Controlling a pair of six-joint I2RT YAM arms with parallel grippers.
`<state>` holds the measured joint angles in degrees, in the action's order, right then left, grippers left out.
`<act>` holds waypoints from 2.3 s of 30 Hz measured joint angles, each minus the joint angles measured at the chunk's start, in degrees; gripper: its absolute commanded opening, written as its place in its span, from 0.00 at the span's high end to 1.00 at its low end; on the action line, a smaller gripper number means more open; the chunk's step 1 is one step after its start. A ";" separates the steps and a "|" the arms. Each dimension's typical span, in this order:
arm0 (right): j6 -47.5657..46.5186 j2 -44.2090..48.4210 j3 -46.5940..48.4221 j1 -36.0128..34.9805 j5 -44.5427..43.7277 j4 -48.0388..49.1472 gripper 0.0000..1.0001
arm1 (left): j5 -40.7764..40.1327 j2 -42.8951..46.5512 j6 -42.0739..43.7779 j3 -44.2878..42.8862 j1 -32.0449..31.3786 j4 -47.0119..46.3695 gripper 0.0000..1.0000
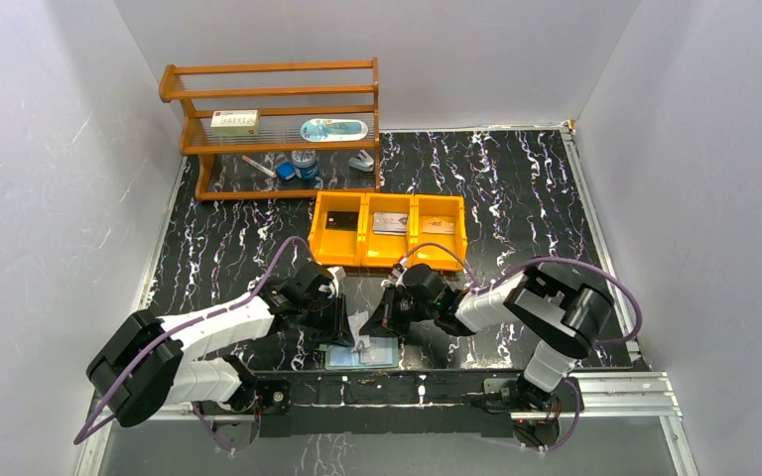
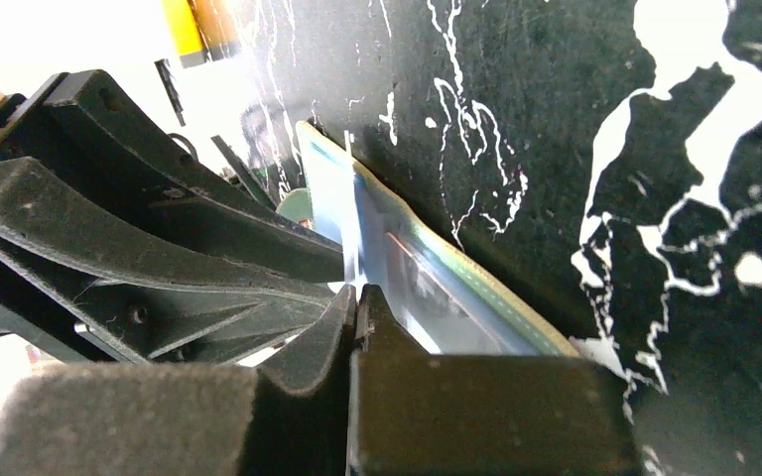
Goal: Take the credit cards out of the card holder
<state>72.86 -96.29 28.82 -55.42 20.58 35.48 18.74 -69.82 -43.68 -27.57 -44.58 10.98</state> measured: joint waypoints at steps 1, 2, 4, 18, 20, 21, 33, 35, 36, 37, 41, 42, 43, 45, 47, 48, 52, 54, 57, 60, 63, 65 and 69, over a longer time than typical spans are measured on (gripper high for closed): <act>-0.33 0.70 0.00 -0.09 -0.48 -0.85 0.99 | -0.33 0.28 0.00 0.00 -0.07 0.15 0.76; -0.98 1.84 0.00 -0.11 -1.20 -2.21 0.99 | -0.66 0.70 -0.02 0.00 -0.09 0.35 0.74; -2.45 4.92 0.00 -0.15 -2.84 -5.46 1.00 | -1.99 2.27 -0.09 0.00 -0.17 1.05 0.68; -19.63 30.10 4.92 -0.15 -23.45 -33.73 1.00 | -19.21 11.67 2.78 -8.66 0.22 13.03 0.11; -24.59 32.39 7.82 -0.15 -29.05 -37.11 1.00 | -21.92 11.67 4.26 -11.52 1.20 15.74 0.06; -27.32 33.29 9.20 -0.15 -31.71 -38.18 1.00 | -22.67 11.67 4.81 -12.61 2.10 16.76 0.04; -61.90 21.84 27.89 3.56 -46.16 -43.32 1.00 | -25.99 16.02 13.07 -14.19 17.51 20.57 0.02; -67.47 17.29 31.23 4.22 -46.14 -43.50 1.00 | -26.27 17.09 13.57 -13.57 17.51 20.50 0.02; -69.68 15.69 32.13 4.55 -46.03 -43.47 1.00 | -26.38 17.70 13.81 -13.29 17.51 20.37 0.02; -72.52 13.79 33.09 4.90 -45.72 -43.54 1.00 | -26.49 18.10 13.99 -13.18 17.51 20.37 0.02; -81.46 7.02 36.76 6.60 -42.88 -44.48 1.00 | -26.95 18.69 14.64 -13.18 17.51 20.24 0.02; -83.38 5.22 37.94 7.17 -41.81 -44.72 1.00 | -26.97 18.64 14.75 -13.18 17.51 20.26 0.02; -85.26 3.56 39.10 7.67 -40.94 -44.96 1.00 | -26.99 18.60 14.80 -13.18 17.51 20.28 0.02; -88.72 0.66 41.09 8.39 -39.76 -45.09 1.00 | -27.12 18.56 15.04 -13.20 17.51 20.28 0.02; -91.97 -1.73 42.56 8.96 -39.21 -45.03 1.00 | -27.19 18.49 15.19 -13.20 17.51 20.28 0.02; -93.35 -2.51 42.84 9.14 -38.95 -44.85 1.00 | -27.19 18.49 15.23 -13.20 17.51 20.31 0.02; -100.32 -5.31 42.97 9.60 -37.44 -42.95 1.00 | -27.34 18.49 15.39 -13.20 17.51 20.31 0.02; -103.38 -6.51 42.97 9.62 -37.11 -41.88 1.00 | -27.41 18.49 15.43 -13.20 17.51 20.31 0.02; -107.12 -8.11 43.08 9.64 -36.92 -40.81 1.00 | -27.71 18.47 15.52 -13.20 17.51 20.31 0.02; -110.33 -10.36 43.78 9.70 -37.05 -39.87 1.00 | -28.00 18.38 15.56 -13.20 17.51 20.31 0.02; -113.70 -12.66 44.61 9.86 -37.11 -38.99 1.00 | -28.26 18.12 15.58 -13.20 17.51 20.31 0.02; -115.67 -13.97 45.00 10.01 -37.24 -38.14 1.00 | -28.44 18.03 15.58 -13.20 17.51 20.33 0.02; -119.51 -15.96 46.25 10.10 -38.29 -37.83 1.00 | -28.61 17.94 15.61 -13.20 17.51 20.33 0.02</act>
<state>-46.65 -112.25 75.07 -45.32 -17.72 -2.35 -9.87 -51.88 -28.08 -40.77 -27.07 31.31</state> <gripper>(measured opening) 0.020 0.983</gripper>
